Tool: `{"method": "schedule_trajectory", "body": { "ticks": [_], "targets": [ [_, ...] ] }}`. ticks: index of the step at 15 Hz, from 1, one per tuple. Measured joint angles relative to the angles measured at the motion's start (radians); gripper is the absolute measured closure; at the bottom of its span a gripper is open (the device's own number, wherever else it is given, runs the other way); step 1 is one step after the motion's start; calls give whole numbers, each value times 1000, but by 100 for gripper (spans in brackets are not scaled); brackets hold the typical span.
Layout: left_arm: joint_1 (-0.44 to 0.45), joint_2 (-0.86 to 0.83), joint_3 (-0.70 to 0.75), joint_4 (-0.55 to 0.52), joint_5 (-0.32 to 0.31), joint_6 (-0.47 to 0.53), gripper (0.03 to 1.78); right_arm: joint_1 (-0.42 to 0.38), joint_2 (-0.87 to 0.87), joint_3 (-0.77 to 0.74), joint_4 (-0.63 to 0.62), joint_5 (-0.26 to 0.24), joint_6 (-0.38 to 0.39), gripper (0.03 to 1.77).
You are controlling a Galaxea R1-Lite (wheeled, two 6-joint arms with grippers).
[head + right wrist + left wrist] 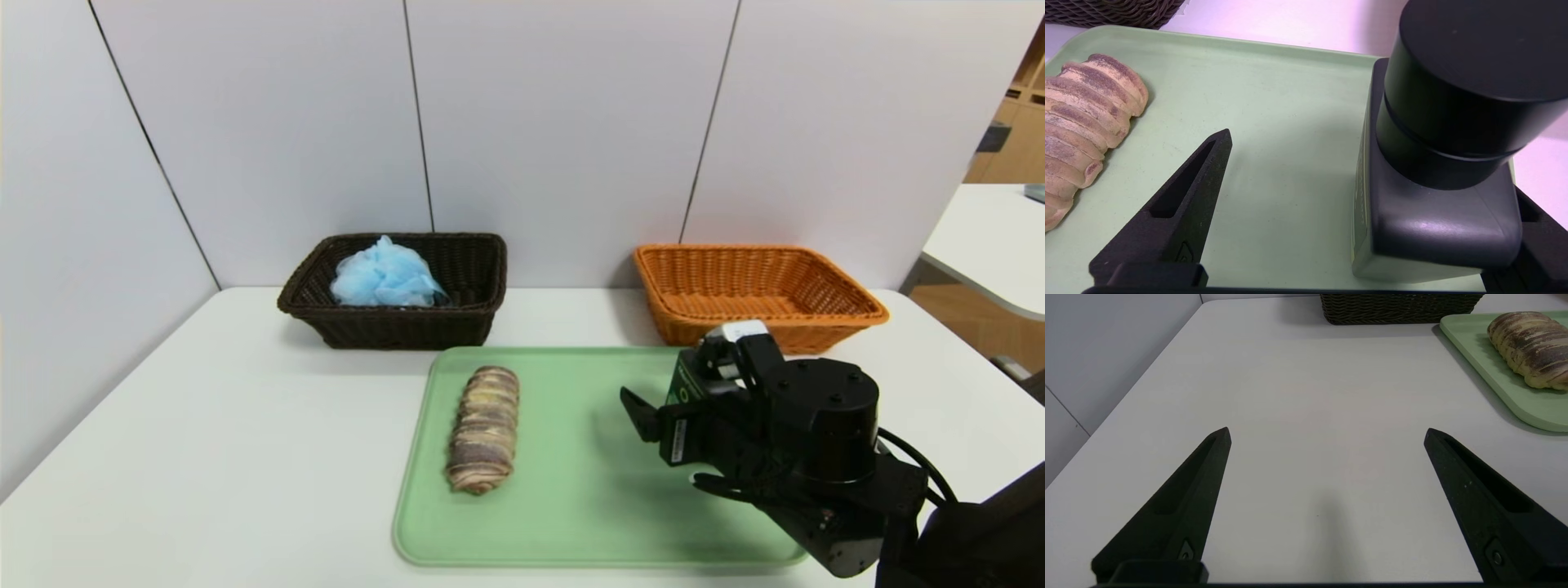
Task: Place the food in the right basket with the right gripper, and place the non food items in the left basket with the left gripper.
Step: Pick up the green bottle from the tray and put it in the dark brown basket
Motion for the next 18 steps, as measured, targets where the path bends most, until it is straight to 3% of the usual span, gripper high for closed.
{"method": "schedule_trajectory", "body": {
  "ticks": [1, 4, 9, 18],
  "targets": [
    [0, 0, 0, 0, 0, 0, 12, 0, 1, -1, 0, 0, 0, 10],
    [0, 0, 0, 0, 0, 0, 12, -3, 1, -1, 0, 0, 0, 63],
    [0, 0, 0, 0, 0, 0, 12, -5, -6, -3, -1, 1, -4, 117],
    [0, 0, 0, 0, 0, 0, 12, 5, -69, -79, 25, 6, -23, 117]
  ]
}}
